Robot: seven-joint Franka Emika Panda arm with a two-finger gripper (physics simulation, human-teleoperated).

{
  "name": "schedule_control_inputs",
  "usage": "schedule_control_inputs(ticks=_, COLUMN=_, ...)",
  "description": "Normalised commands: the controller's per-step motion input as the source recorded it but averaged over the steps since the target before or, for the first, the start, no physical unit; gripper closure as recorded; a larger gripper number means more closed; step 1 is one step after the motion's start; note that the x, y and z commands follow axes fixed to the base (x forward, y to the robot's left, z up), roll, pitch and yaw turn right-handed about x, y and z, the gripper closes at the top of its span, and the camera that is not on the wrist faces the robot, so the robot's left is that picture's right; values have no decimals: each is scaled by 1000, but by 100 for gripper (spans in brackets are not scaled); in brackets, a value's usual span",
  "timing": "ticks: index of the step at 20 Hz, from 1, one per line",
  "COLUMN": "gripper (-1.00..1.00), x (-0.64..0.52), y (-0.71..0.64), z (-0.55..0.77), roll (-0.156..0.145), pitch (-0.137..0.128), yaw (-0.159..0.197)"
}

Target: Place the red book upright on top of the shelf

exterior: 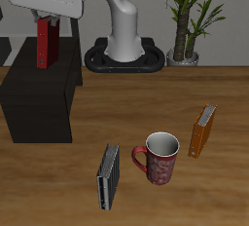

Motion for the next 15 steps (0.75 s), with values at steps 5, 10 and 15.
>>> schedule_control_inputs(ticks=5, gripper=-100, x=-17, y=19, z=49, roll=-25, pitch=-10, yaw=-19)
schedule_control_inputs(ticks=10, gripper=-100, x=-38, y=65, z=99, roll=2, pitch=-15, yaw=0)
schedule_control_inputs(ticks=15, gripper=-100, x=-12, y=49, z=61, roll=-8, pitch=-9, yaw=2)
